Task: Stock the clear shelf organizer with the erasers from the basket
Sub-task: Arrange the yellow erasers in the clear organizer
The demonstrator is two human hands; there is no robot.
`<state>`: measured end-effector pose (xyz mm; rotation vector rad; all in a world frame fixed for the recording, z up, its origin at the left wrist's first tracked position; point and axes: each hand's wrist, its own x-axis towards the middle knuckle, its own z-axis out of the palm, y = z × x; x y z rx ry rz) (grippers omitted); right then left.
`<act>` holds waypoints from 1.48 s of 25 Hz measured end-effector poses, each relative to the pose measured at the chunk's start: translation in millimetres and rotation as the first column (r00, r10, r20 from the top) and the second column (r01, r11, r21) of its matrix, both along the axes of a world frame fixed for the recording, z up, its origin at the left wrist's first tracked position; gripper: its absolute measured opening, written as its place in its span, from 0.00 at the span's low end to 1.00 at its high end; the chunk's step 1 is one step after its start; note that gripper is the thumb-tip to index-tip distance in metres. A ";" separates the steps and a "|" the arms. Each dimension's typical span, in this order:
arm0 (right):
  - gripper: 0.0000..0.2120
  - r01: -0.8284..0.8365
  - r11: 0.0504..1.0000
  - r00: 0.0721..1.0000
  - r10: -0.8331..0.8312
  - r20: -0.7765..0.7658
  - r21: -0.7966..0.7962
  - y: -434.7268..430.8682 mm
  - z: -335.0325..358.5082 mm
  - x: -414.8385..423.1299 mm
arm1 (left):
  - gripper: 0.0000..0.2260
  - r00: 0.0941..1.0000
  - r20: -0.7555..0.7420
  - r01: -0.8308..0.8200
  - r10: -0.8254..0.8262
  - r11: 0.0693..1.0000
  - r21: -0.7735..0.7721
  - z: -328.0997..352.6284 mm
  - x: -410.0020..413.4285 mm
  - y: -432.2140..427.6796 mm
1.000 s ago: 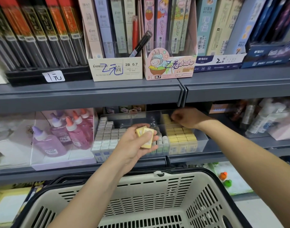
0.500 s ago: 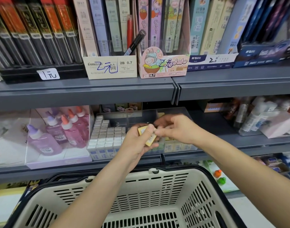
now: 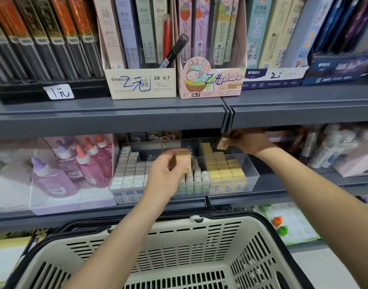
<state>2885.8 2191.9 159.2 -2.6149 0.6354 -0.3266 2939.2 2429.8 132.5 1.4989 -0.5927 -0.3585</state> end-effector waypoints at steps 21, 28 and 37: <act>0.11 -0.177 0.942 0.982 0.152 0.108 0.285 103.4 15.0 -19.7 | 0.10 0.998 0.054 0.011 -0.015 0.997 0.071 -6.2 -11.8 -5.9; 0.10 -0.252 0.759 0.966 0.157 0.208 0.600 84.5 16.5 -33.1 | 0.10 0.992 -0.126 0.009 -0.004 0.999 0.041 -1.7 -13.9 -5.5; 0.04 0.088 0.991 0.996 -0.091 -0.020 -0.104 17.2 12.7 -12.8 | 0.10 0.986 0.160 -0.075 0.041 0.975 0.211 -21.8 -11.2 31.0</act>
